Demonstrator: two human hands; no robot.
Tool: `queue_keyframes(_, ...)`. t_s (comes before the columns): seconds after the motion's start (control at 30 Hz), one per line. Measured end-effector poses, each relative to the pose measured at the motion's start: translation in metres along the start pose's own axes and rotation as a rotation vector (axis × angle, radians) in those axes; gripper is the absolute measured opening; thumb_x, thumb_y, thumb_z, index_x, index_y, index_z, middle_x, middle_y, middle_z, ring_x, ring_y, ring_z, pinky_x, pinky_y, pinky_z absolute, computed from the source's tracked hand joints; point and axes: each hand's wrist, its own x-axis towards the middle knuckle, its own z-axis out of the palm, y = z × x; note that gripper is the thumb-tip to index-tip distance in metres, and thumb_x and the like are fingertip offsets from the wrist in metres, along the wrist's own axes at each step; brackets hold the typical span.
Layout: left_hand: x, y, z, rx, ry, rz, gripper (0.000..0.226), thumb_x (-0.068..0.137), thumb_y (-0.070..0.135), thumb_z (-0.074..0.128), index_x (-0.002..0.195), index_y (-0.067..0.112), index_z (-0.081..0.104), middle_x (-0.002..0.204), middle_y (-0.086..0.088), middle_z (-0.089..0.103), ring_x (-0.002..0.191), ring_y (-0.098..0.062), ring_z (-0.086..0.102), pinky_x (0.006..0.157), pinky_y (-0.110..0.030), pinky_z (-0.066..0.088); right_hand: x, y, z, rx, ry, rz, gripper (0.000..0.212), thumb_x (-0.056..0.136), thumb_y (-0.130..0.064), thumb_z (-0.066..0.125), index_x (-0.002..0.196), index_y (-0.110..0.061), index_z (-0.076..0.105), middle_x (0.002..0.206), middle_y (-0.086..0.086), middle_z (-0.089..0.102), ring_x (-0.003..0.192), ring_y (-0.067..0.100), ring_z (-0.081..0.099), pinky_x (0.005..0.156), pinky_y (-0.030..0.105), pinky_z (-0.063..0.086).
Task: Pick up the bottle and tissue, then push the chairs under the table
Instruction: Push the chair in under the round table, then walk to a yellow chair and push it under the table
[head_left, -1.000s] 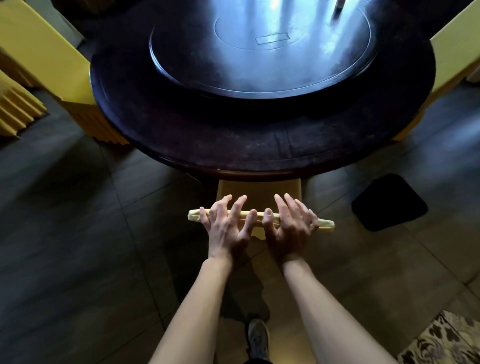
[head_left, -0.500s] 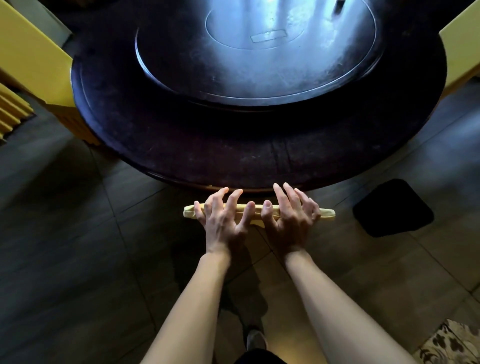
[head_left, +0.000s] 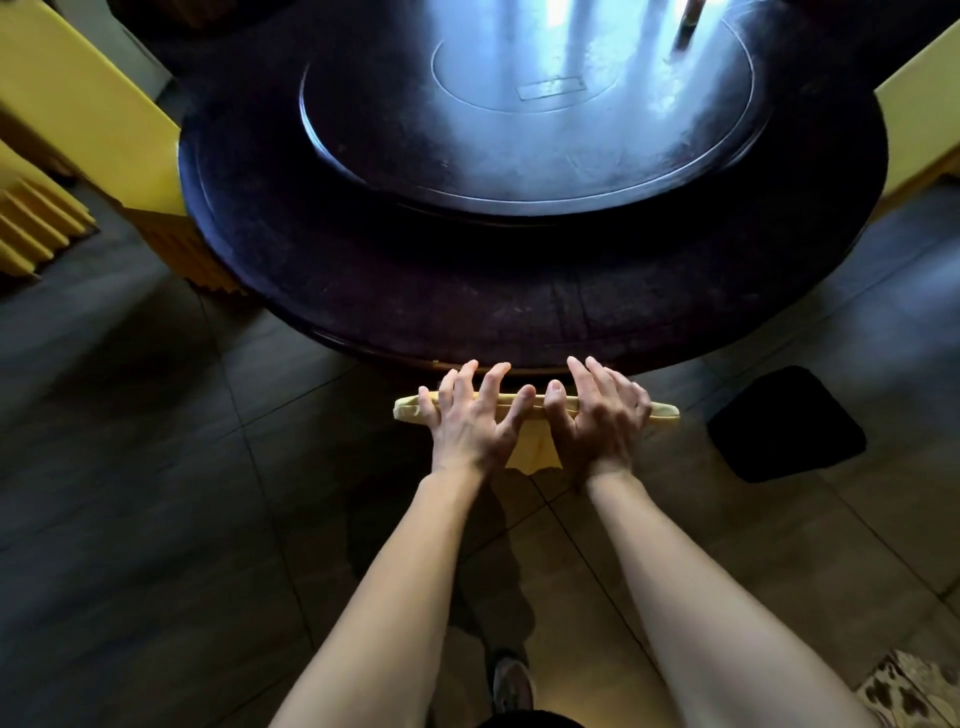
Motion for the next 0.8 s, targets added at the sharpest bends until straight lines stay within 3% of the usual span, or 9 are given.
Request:
queue_keyframes(0.17, -0.026, -0.025, -0.025, 0.044, -0.013, -0.004, 0.065, 0.098, 0.065, 0.020, 0.155, 0.035, 0.026, 0.166, -0.006, 0.018, 0.154, -0.026, 0.007, 0.123, -0.054, -0.003, -0.005, -0.025, -0.012, 0.015, -0.074, -0.048, 0.067, 0.090, -0.056, 0.032, 0.135, -0.014, 0.060, 0.141, 0.013, 0.057, 0.131, 0.028, 0.049, 0.115, 0.051, 0.021)
queue_keyframes(0.3, -0.049, -0.073, -0.050, 0.181, 0.006, -0.037, 0.068, 0.098, 0.066, 0.014, 0.158, 0.034, 0.017, 0.169, -0.004, 0.007, 0.155, -0.028, -0.002, 0.122, -0.054, -0.006, -0.015, -0.070, -0.010, -0.113, -0.154, -0.165, 0.068, 0.092, -0.056, 0.030, 0.142, -0.017, 0.052, 0.149, 0.017, 0.048, 0.135, 0.032, 0.046, 0.115, 0.057, 0.019)
queue_keyframes(0.47, -0.063, -0.156, -0.103, 0.278, 0.045, -0.135, 0.066, 0.100, 0.064, 0.014, 0.159, 0.035, 0.008, 0.169, -0.002, -0.004, 0.155, -0.029, -0.008, 0.123, -0.055, -0.006, -0.030, -0.157, 0.017, -0.169, -0.373, -0.295, 0.074, 0.091, -0.062, 0.024, 0.157, -0.030, 0.016, 0.166, 0.013, 0.004, 0.150, 0.034, 0.016, 0.117, 0.059, 0.000)
queue_keyframes(0.8, -0.082, -0.333, -0.225, 0.290, 0.111, -0.279, 0.069, 0.099, 0.065, 0.013, 0.159, 0.033, -0.003, 0.167, 0.000, -0.018, 0.153, -0.028, -0.019, 0.122, -0.056, -0.010, -0.060, -0.378, 0.086, -0.129, -0.456, -0.406, 0.077, 0.094, -0.067, 0.026, 0.158, -0.033, -0.001, 0.166, 0.011, -0.014, 0.153, 0.032, 0.000, 0.119, 0.059, -0.004)
